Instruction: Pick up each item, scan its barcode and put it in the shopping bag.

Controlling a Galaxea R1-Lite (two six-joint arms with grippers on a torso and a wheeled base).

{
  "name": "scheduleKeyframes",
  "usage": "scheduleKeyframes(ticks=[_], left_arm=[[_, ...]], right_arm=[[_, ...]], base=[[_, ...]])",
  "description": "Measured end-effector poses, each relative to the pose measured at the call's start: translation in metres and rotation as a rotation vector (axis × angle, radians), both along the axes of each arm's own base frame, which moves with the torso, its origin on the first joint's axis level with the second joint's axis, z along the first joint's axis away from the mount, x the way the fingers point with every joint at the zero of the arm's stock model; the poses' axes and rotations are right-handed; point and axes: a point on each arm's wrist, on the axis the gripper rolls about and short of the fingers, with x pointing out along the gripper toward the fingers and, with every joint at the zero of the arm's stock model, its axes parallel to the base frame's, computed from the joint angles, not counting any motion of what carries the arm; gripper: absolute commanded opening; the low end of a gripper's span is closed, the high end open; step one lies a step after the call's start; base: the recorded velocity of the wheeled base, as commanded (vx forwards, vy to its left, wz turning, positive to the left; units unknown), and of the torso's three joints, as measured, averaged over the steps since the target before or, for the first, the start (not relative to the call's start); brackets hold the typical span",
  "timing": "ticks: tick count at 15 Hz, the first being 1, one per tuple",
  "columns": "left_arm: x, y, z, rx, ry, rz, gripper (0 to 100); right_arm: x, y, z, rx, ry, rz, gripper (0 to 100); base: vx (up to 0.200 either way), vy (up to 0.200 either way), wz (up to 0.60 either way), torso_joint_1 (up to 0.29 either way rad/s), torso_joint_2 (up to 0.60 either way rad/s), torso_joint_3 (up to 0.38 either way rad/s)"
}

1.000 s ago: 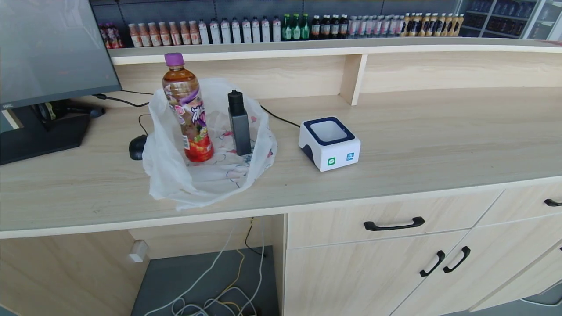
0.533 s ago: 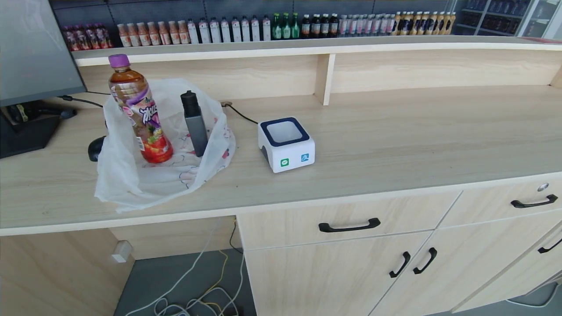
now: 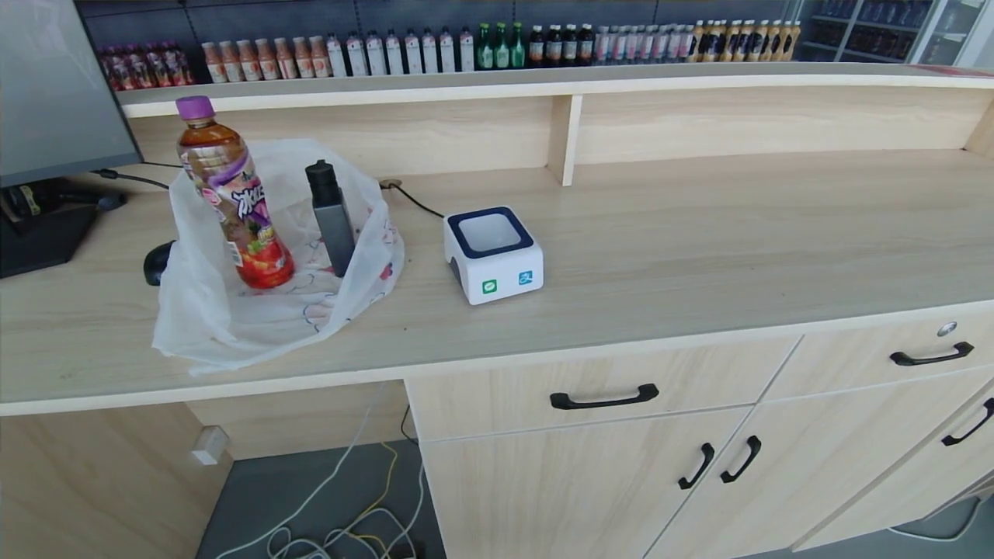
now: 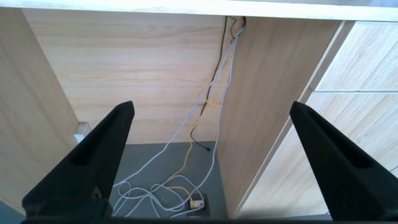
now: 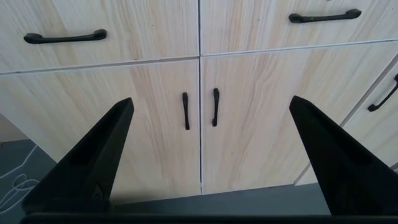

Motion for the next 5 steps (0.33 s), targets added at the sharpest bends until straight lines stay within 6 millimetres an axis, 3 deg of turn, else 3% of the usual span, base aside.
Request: scheduleKeyframes(ticks=[5], left_arm=[[0.0000,0.0000,0.0000,0.005,0.000,0.000,100]], right_arm=[[0.0000,0.0000,0.0001,0.001,0.000,0.000,100]], base=[[0.000,0.000,0.00,0.000,0.00,0.000]])
